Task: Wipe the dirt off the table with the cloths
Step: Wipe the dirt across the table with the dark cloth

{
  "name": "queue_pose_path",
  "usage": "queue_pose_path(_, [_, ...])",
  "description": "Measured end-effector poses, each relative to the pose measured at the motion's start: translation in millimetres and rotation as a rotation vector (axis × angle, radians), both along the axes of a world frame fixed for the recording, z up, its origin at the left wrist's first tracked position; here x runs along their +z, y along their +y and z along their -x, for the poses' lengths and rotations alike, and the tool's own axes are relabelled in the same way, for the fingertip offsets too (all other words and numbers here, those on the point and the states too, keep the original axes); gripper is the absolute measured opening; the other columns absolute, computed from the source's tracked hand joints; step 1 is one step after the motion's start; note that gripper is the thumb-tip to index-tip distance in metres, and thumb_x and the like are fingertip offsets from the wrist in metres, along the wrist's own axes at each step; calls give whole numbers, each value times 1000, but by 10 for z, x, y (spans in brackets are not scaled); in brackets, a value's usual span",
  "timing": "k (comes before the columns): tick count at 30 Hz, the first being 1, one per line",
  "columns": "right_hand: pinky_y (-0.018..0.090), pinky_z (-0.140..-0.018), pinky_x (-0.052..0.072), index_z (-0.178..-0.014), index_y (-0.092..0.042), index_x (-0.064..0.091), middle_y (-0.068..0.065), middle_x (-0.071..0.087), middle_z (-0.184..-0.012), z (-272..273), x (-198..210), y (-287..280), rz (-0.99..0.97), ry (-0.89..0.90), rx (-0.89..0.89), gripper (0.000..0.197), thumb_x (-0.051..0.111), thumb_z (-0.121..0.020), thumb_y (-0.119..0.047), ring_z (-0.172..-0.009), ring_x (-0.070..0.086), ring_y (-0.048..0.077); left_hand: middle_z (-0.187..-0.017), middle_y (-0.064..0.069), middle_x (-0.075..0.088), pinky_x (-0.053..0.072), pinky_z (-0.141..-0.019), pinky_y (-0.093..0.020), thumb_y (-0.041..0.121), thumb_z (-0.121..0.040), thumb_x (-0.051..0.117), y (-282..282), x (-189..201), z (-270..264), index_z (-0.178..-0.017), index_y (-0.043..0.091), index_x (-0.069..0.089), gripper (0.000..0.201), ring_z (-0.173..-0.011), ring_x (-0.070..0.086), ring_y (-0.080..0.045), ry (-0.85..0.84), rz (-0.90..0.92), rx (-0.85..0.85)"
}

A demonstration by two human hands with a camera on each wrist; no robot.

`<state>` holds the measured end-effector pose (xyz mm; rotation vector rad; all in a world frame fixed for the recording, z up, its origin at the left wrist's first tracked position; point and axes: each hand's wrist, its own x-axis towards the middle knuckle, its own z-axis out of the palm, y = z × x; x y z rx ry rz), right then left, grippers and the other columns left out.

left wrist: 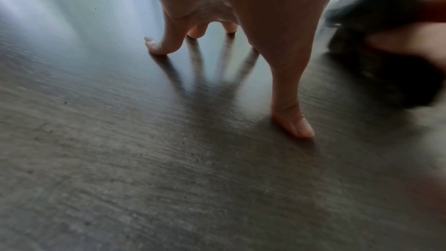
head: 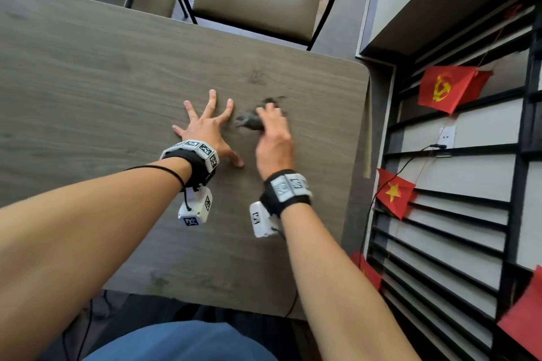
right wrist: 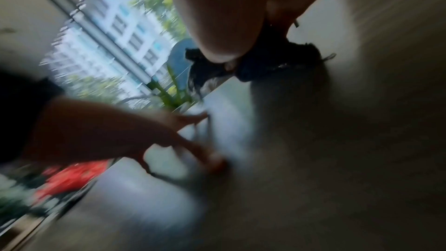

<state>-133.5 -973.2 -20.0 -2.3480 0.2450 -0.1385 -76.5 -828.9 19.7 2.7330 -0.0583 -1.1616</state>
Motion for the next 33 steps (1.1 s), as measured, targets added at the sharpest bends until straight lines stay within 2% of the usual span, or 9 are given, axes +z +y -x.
queue_pose_path(2, [36,-119,18,-135,-8,54,13,42,-149,-96,-74,352,-16,100,115,56,40,-84,10,-141,33,30,-162,25,-23,15,-105,-83,40,-69,83,14,-26,1,-154,55,11,113,-151,-18,-42,-35,25,32])
queue_pose_path(4, [32,-120,14,-138,-11,52,8,38,-153,-135,-115,432,-18,158,133,58,39,-86,11,-144,28,24,-162,25,-24,14,-106,-83,40,-71,82,26,-31,-2,-155,54,11,111,-151,-19,-41,-43,36,34])
queue_pose_path(9, [33,-118,25,-135,-14,56,3,45,-148,-60,-185,-121,71,94,95,55,39,-87,7,-140,37,21,-161,24,-27,17,-102,-84,64,-38,94,-12,11,-9,-151,59,-3,150,-150,-19,-43,14,-13,-9])
queue_pose_path(17, [30,-113,33,-130,-15,61,2,51,-144,-34,-77,-1068,75,153,-210,54,41,-87,11,-138,41,17,-160,24,-28,18,-103,-84,65,-34,94,-14,17,-1,-151,60,-5,154,-150,-21,-43,7,-8,-3])
queue_pose_path(20, [30,-112,33,-131,-13,60,7,51,-143,-210,53,-896,79,201,-241,52,42,-88,9,-137,42,21,-161,23,-28,17,-102,-84,63,-35,95,-14,19,-1,-152,59,-4,153,-149,-21,-44,3,-1,-2])
queue_pose_path(23, [34,-111,35,-131,-13,60,7,52,-143,-449,139,-401,36,155,-162,51,44,-87,7,-137,42,23,-161,23,-28,17,-102,-84,63,-36,94,-19,23,0,-152,58,-3,152,-149,-21,-44,16,-5,-11])
queue_pose_path(27, [38,-113,29,-139,-19,50,6,32,-156,-505,71,167,106,297,47,55,38,-91,6,-143,27,25,-160,25,-29,16,-104,-84,58,-41,95,4,16,-13,-152,56,19,135,-150,-20,-43,8,8,6])
queue_pose_path(30, [31,-115,27,-140,-22,50,-2,34,-155,-424,-9,-51,115,250,101,62,37,-89,11,-144,27,18,-159,25,-31,17,-103,-84,63,-38,94,-2,10,-17,-152,59,2,147,-150,-21,-43,20,-10,-2])
queue_pose_path(33, [23,-114,25,-134,-19,58,-2,46,-148,-317,-49,-556,89,178,15,56,40,-89,9,-140,37,15,-159,25,-31,17,-104,-84,65,-35,93,-10,10,-18,-151,61,-5,152,-150,-22,-42,21,-15,6])
